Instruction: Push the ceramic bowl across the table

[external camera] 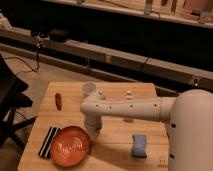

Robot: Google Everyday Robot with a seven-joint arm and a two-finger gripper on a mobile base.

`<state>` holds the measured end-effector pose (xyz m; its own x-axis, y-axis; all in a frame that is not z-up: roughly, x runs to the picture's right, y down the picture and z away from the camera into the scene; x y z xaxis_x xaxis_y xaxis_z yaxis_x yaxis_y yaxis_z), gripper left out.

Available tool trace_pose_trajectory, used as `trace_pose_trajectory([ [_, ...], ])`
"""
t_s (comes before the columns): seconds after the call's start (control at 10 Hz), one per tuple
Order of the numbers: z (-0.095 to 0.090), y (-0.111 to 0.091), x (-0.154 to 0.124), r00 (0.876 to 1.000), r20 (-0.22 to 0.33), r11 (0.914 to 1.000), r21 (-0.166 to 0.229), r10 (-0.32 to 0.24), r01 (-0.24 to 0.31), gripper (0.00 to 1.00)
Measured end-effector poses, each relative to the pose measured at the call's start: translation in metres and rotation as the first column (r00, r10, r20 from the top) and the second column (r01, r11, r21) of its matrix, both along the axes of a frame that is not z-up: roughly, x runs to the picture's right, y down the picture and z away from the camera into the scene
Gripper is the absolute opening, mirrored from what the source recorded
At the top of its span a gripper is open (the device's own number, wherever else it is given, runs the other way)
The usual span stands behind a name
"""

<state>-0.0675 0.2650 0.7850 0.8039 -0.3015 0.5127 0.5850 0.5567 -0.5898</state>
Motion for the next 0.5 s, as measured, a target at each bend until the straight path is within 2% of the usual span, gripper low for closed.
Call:
trace_pose_trajectory([
  [0.3,-0.0022,-0.0002,-0.0019,1.000,0.016,0.9999,0.002,-0.013,0.013,0.05],
  [0.5,0.0039,-0.0032,0.0057,1.000,-0.019,0.9998,0.000,0.018,-0.018,0.05],
])
